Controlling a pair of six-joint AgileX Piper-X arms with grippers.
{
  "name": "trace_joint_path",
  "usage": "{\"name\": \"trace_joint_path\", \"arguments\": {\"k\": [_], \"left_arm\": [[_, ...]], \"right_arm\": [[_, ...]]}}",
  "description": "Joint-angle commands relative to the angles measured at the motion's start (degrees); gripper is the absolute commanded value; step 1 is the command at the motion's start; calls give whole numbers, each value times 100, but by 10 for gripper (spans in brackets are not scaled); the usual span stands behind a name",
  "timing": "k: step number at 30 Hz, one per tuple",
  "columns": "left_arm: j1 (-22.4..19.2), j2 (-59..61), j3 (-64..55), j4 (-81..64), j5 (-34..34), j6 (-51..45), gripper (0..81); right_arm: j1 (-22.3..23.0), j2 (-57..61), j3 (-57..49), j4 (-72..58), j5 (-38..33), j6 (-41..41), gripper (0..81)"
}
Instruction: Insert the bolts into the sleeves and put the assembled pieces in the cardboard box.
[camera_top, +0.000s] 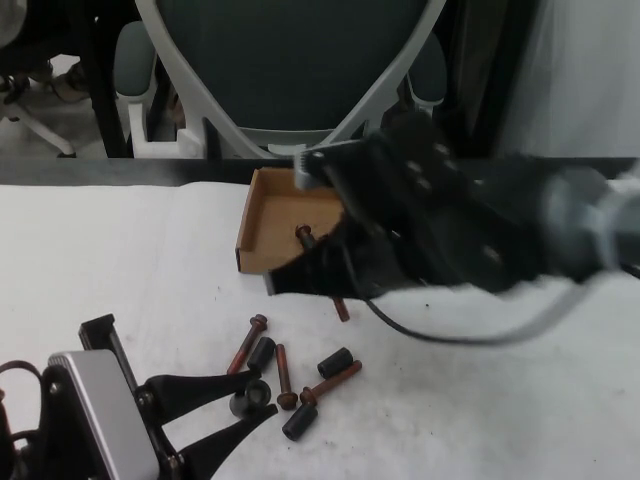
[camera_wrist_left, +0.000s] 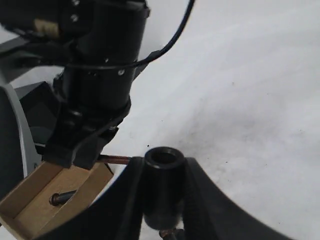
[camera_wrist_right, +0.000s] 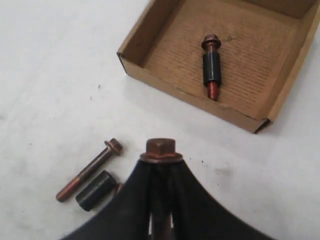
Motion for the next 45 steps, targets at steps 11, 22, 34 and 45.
{"name": "trace_joint_path", "arguments": {"k": [11,22,34,45], "left_arm": [[6,-69,-26,-25,49,-829,8],[6,-69,-37,-486,303,-1267,8],[6,449,-72,-725,459,-1510,8],[6,2024,-371,-1898,841,-2006,8]], "right_arm": [[590,-2369,2653,-3014,-115,149,3],[1344,-2830,3724,-5398,-74,-602,3],[1406,-2830,4456,-6933,-121,-870,3],[1558,-2830,4474,-6998,-581,-844,3]]}}
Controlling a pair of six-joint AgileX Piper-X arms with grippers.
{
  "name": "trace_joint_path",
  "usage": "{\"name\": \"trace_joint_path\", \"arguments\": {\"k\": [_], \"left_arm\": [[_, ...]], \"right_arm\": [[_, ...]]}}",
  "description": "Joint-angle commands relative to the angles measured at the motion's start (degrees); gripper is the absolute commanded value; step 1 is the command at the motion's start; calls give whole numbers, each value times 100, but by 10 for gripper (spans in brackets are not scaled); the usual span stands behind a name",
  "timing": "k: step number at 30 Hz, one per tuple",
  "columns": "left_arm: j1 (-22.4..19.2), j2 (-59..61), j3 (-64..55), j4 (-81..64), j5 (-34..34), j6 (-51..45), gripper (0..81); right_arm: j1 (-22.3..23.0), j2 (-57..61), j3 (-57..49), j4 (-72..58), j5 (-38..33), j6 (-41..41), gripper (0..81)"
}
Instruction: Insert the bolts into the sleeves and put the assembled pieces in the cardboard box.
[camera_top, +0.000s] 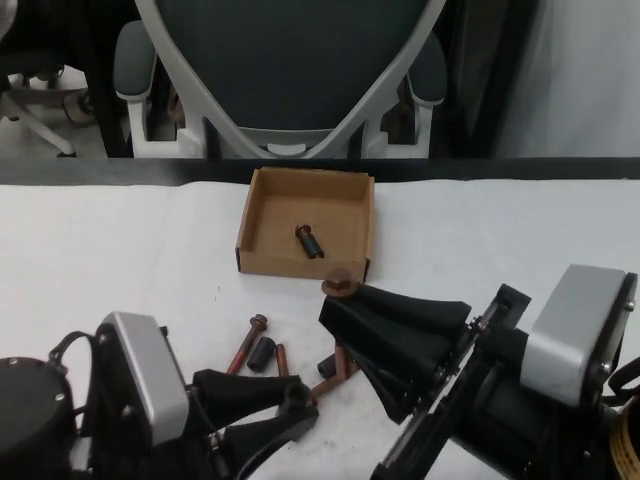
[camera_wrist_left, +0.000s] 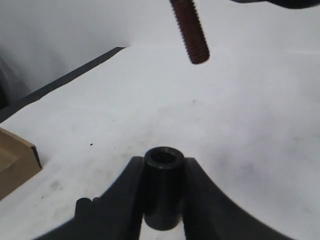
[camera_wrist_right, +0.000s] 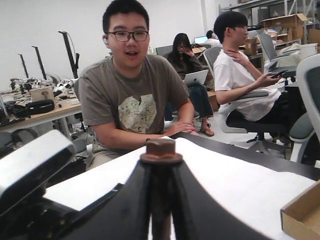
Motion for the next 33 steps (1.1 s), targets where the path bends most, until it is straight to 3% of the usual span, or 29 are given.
{"name": "trace_joint_path", "arguments": {"k": [1,12,33], "left_arm": [[6,292,-172,-697,223,-345,8],[6,381,-216,-981,1076,-735,8],[-6,381,-216,-1497,1547,-1154,8]], "right_arm": [[70,-64,-14,-114,-158,-22,3],[73,-64,-14,-114,-373,-49,3],[73,-64,-14,28,-466,-5,3]]}}
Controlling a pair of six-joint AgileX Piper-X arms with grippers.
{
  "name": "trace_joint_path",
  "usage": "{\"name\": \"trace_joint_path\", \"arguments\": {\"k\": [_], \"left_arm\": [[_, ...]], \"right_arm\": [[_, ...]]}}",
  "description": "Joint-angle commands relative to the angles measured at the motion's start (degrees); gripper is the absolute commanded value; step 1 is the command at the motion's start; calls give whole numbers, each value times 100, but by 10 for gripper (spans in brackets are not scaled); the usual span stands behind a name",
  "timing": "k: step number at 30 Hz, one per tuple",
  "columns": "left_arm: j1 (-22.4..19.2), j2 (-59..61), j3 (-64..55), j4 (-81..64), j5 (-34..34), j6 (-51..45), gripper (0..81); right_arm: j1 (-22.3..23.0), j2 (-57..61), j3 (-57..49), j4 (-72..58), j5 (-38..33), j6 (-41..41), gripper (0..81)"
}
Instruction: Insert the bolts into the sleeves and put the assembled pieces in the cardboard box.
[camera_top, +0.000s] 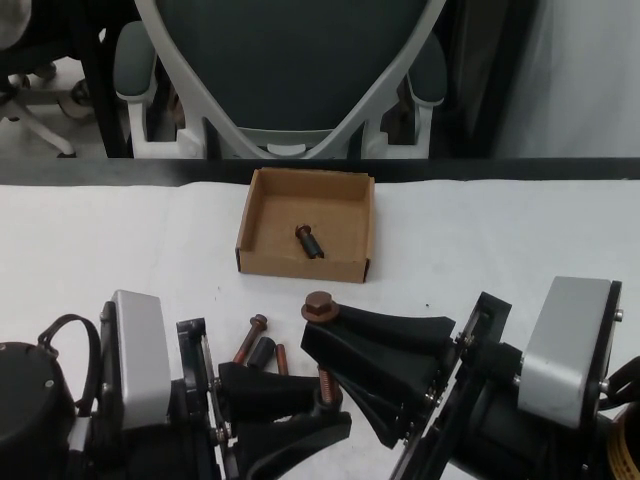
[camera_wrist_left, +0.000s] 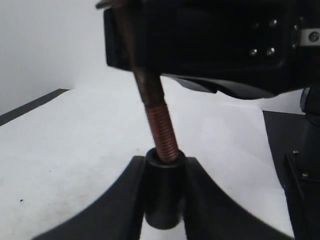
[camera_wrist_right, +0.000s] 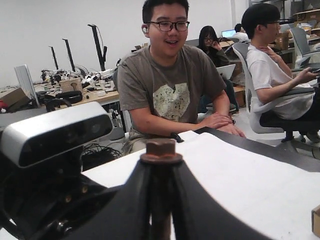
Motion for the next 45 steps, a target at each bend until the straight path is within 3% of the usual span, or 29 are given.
{"name": "trace_joint_path", "arguments": {"k": [1,7,26,37,43,45], "left_arm": [[-6,-1,-57,-216,187,-51,8],[-6,-1,-57,-261,187,-137,8],[9,-1,-57,-1382,-514,-2036,8],[20,-1,-57,-1401,-910,-2280,8],[363,-1,-57,-1323,-1017,-2280,8],[554,-1,-57,-1323,-993,-2280,8]], "right_arm": [[10,-64,-14,6,0,9,3],[10,-64,-14,6,0,9,3],[10,-64,12,211,-253,16,3],[10,-64,42,612,-253,419,3],[10,-157,42,808,-295,417,1],[10,-249,42,951,-295,417,41]]}}
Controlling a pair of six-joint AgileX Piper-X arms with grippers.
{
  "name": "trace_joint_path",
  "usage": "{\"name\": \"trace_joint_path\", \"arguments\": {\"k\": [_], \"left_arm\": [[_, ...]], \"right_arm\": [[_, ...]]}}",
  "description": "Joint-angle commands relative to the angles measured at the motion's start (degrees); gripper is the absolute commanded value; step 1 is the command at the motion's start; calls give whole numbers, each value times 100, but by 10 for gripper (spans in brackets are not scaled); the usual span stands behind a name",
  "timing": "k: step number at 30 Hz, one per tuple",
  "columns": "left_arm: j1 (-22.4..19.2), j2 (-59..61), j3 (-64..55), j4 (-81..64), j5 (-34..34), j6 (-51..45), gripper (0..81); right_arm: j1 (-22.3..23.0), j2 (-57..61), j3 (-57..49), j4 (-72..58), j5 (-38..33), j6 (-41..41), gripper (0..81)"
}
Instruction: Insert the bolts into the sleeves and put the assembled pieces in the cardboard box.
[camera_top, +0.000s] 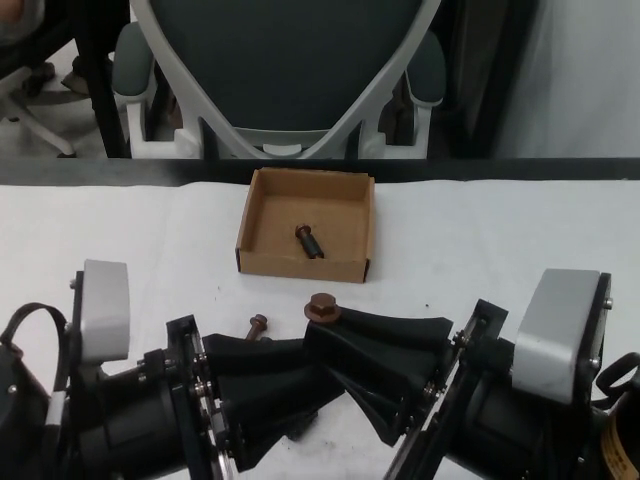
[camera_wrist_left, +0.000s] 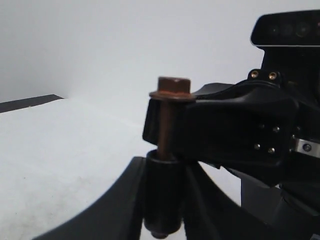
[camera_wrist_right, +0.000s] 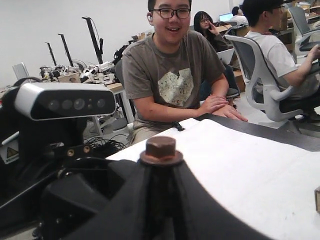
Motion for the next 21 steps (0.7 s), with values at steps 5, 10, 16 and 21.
{"name": "trace_joint_path", "arguments": {"k": [5,10,16,21], "left_arm": [[658,-47,-79,-322,-672,-79,8],[770,-47,-234,145,-549,-79,8],[770,-47,-1014,2026,-538,363,8],[770,-41,-1822,3674,-578,746,8]], "right_arm": [[22,-462,84,948,-295,35,305],[22,-879,84,1522,-241,306,409],[22,-1209,84,2435,-267,643,195],[22,-1244,84,3194,-293,776,3]]}}
